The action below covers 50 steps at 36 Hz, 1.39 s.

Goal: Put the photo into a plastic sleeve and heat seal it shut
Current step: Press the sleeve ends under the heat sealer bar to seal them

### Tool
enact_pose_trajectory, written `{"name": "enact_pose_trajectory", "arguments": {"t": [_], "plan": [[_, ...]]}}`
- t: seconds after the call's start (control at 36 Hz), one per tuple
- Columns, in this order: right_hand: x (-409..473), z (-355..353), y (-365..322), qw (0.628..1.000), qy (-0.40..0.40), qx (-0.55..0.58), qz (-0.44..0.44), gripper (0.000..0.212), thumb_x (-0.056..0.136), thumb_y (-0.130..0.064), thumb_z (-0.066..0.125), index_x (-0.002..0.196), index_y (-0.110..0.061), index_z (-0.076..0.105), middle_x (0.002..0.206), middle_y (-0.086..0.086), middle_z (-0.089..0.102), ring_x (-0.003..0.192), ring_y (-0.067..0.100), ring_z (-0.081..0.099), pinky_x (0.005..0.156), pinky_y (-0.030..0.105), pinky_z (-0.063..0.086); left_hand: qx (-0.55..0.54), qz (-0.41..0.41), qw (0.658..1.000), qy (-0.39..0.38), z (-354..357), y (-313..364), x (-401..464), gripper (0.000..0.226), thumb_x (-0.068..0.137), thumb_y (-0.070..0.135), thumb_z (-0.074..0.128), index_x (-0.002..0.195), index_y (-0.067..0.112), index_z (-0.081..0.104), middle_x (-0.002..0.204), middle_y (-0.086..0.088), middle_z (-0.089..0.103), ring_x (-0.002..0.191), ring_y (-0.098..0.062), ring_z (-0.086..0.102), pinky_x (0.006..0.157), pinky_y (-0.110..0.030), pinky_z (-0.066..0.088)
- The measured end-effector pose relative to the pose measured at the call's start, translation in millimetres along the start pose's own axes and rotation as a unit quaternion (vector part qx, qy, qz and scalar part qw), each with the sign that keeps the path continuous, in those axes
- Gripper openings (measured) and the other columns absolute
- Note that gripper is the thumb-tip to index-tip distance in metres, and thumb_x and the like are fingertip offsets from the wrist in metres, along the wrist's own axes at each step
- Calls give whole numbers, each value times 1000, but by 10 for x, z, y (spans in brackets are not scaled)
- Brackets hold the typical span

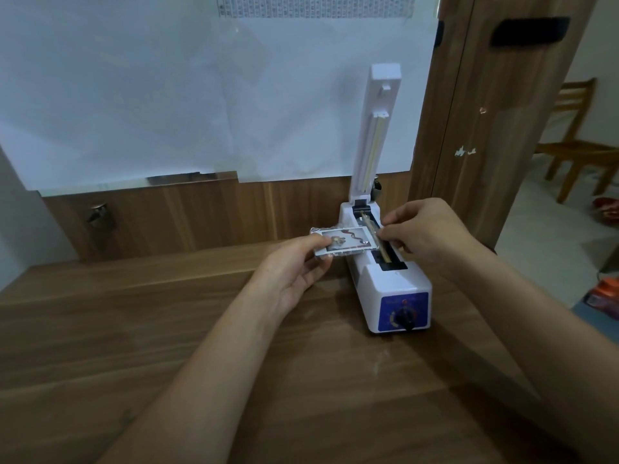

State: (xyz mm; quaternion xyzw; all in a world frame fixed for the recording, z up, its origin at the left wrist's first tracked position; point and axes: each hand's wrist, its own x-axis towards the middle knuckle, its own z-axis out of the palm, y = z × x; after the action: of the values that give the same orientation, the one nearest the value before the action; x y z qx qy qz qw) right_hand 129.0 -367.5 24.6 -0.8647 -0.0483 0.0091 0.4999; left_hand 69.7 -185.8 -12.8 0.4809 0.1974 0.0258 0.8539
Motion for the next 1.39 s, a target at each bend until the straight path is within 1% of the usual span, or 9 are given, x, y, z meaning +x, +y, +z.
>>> {"name": "enact_pose_trajectory", "arguments": {"t": [0.25, 0.36, 0.56, 0.67, 0.81, 0.89, 1.03, 1.22, 1.39], "plan": [[-23, -36, -62, 1000, 9, 1, -14, 11, 90, -7, 76, 100, -10, 74, 98, 12, 74, 76, 19, 66, 72, 35, 59, -8, 2, 1000, -14, 5, 13, 9, 8, 86, -6, 75, 93, -3, 73, 92, -17, 78, 81, -20, 71, 54, -18, 60], [-58, -76, -127, 997, 28, -8, -69, 5, 93, -12, 74, 96, -15, 74, 94, 4, 73, 74, 15, 65, 63, 26, 52, -10, 7, 1000, -14, -2, 15, 9, 9, 85, -6, 76, 93, -3, 73, 90, -17, 79, 79, -20, 73, 53, -18, 60], [-122, -84, -292, 955, 124, -92, -252, 11, 96, -18, 67, 106, -19, 72, 92, -7, 68, 79, 1, 61, 66, 10, 44, -8, 9, 1000, -9, -5, 14, 12, 12, 85, -4, 78, 96, -3, 74, 105, -20, 78, 88, -23, 73, 52, -19, 58], [-161, -69, -401, 920, 145, -150, -332, 13, 97, -19, 68, 109, -17, 72, 102, -5, 63, 84, 9, 61, 75, 20, 48, -13, 7, 1000, -10, -8, 21, 8, 15, 86, -3, 77, 100, -3, 74, 107, -21, 78, 92, -24, 74, 52, -19, 58], [-196, -61, -488, 901, 148, -189, -361, 18, 97, -20, 67, 115, -17, 71, 115, 1, 65, 100, 11, 57, 88, 28, 51, -15, 5, 1000, -7, 6, 23, -11, 16, 86, -4, 76, 101, -4, 73, 108, -22, 78, 93, -25, 74, 50, -19, 58], [-217, -67, -533, 879, 180, -220, -383, 22, 96, -20, 68, 117, -14, 69, 124, 6, 63, 116, 20, 54, 94, 29, 43, -13, 3, 1000, -6, 19, 29, -19, 13, 86, -4, 76, 98, -3, 73, 108, -21, 76, 94, -24, 72, 50, -19, 58], [-205, -134, -626, 844, 256, -258, -394, 50, 88, -24, 67, 136, -12, 58, 145, 13, 52, 138, 35, 40, 111, 48, 37, -12, 0, 1000, -6, 31, 41, -25, 9, 85, -6, 76, 92, -2, 73, 98, -18, 76, 88, -22, 71, 48, -19, 58], [-20, -229, -711, 848, 192, -332, -366, 85, 90, -25, 60, 162, -10, 19, 173, 12, 11, 159, 35, -1, 126, 53, 4, -18, 2, 1000, -22, 23, 45, -34, 5, 87, -5, 74, 91, -3, 73, 96, -18, 77, 88, -23, 72, 51, -20, 60], [39, -204, -707, 847, 187, -328, -374, 85, 93, -25, 57, 164, -8, 13, 174, 12, 7, 159, 33, -3, 128, 51, 2, -22, 3, 1000, -21, 18, 64, -53, 5, 88, -5, 74, 92, -4, 73, 102, -21, 77, 93, -25, 73, 51, -20, 60]]}}
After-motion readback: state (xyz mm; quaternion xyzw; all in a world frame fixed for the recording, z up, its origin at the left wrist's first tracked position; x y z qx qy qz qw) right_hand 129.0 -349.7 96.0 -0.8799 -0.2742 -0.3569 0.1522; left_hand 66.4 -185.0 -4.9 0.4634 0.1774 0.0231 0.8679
